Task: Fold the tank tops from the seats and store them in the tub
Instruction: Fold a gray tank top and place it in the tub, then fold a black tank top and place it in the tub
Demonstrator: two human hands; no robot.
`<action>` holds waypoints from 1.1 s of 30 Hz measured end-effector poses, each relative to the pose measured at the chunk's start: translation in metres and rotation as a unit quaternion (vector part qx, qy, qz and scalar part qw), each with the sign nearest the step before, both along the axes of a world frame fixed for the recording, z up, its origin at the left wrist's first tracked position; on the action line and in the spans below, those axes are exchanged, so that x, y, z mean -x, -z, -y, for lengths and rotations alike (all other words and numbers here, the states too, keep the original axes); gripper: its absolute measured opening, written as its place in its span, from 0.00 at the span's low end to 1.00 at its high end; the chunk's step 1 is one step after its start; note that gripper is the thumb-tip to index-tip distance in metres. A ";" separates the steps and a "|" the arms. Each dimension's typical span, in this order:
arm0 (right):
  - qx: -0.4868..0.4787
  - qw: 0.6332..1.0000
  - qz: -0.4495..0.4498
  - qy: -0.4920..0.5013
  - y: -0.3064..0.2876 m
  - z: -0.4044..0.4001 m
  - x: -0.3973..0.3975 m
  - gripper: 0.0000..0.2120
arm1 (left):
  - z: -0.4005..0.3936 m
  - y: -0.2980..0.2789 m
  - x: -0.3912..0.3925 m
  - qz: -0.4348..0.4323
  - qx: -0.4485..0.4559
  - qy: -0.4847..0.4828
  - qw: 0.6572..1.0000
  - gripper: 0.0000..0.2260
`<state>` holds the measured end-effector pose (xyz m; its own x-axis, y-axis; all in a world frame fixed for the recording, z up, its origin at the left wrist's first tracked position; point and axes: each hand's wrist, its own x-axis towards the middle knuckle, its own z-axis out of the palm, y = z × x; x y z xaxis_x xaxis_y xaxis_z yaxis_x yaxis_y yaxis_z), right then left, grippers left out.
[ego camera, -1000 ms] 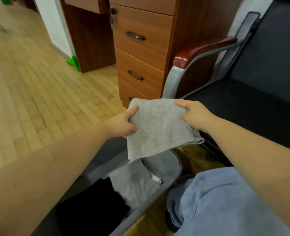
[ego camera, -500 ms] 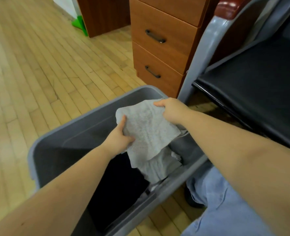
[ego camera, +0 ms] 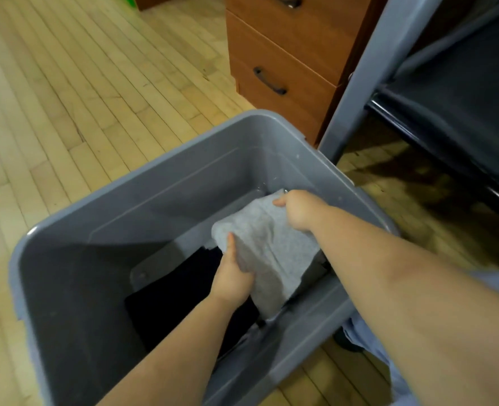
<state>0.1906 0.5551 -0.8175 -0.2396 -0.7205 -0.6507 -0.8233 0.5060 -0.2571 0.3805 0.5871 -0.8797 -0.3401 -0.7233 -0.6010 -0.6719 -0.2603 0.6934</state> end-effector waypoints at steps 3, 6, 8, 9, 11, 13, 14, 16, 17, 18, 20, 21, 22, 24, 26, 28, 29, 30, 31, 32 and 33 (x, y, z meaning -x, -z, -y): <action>-0.015 1.000 0.000 -0.002 0.019 -0.006 -0.001 0.28 | -0.008 0.016 0.004 0.012 0.006 0.010 1.000 0.41; -0.031 0.999 0.012 -0.014 0.039 -0.015 -0.002 0.31 | -0.016 0.025 0.006 0.054 -0.008 0.036 0.998 0.42; -0.033 0.999 0.028 0.002 0.049 -0.019 -0.002 0.32 | -0.020 0.031 0.009 0.073 -0.010 0.042 0.996 0.43; -0.033 0.999 0.031 0.007 0.053 -0.019 -0.001 0.32 | -0.021 0.034 0.010 0.076 -0.015 0.044 0.996 0.43; -0.033 0.999 0.030 0.007 0.058 -0.023 0.000 0.32 | -0.021 0.039 0.012 0.076 -0.039 0.052 0.995 0.44; -0.037 0.999 0.026 -0.001 0.060 -0.026 0.002 0.32 | -0.021 0.042 0.014 0.077 -0.065 0.061 0.993 0.43; -0.041 0.999 0.022 -0.007 0.060 -0.027 0.004 0.31 | -0.021 0.043 0.014 0.082 -0.076 0.066 0.991 0.42; -0.057 0.998 0.006 -0.023 0.059 -0.029 0.007 0.31 | -0.021 0.044 0.014 0.114 -0.086 0.085 0.986 0.40; -0.066 0.997 -0.004 -0.032 0.059 -0.031 0.008 0.31 | -0.020 0.044 0.014 0.139 -0.081 0.098 0.982 0.40; -0.075 0.996 -0.012 -0.040 0.059 -0.033 0.009 0.31 | -0.020 0.043 0.014 0.169 -0.072 0.108 0.977 0.39; -0.091 0.994 -0.021 -0.053 0.059 -0.037 0.010 0.35 | -0.020 0.040 0.014 0.232 -0.043 0.119 0.965 0.38; -0.098 0.993 -0.027 -0.063 0.058 -0.038 0.008 0.37 | -0.020 0.037 0.016 0.260 -0.021 0.125 0.957 0.38; -0.100 0.991 -0.034 -0.077 0.056 -0.039 0.007 0.39 | -0.018 0.033 0.017 0.281 0.004 0.133 0.950 0.38; -0.094 0.989 -0.050 -0.105 0.049 -0.041 0.003 0.40 | -0.013 0.024 0.021 0.295 0.055 0.145 0.943 0.38; -0.069 0.988 -0.059 -0.128 0.038 -0.042 0.000 0.35 | -0.003 0.010 0.027 0.270 0.081 0.166 0.945 0.36; -0.042 0.986 -0.062 -0.148 0.022 -0.044 0.001 0.29 | 0.007 -0.006 0.034 0.217 0.086 0.184 0.955 0.33; -0.032 0.985 -0.063 -0.155 0.012 -0.046 0.001 0.27 | 0.011 -0.016 0.037 0.199 0.096 0.195 0.955 0.31; -0.019 0.984 -0.069 -0.161 0.002 -0.048 0.001 0.25 | 0.014 -0.027 0.041 0.191 0.116 0.210 0.952 0.30; -0.006 0.983 -0.081 -0.165 -0.009 -0.050 0.002 0.24 | 0.017 -0.039 0.044 0.191 0.141 0.224 0.945 0.29; 0.008 0.981 -0.094 -0.168 -0.020 -0.052 0.003 0.23 | 0.018 -0.051 0.047 0.194 0.168 0.237 0.937 0.28; 0.021 0.980 -0.107 -0.169 -0.032 -0.054 0.004 0.22 | 0.019 -0.064 0.052 0.197 0.193 0.251 0.928 0.28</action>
<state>0.1866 0.6090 -0.7853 -0.1105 -0.8074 -0.5796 -0.9791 0.1885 -0.0759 0.3289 0.5681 -0.8153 -0.5013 -0.7200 -0.4798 -0.8624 0.3706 0.3448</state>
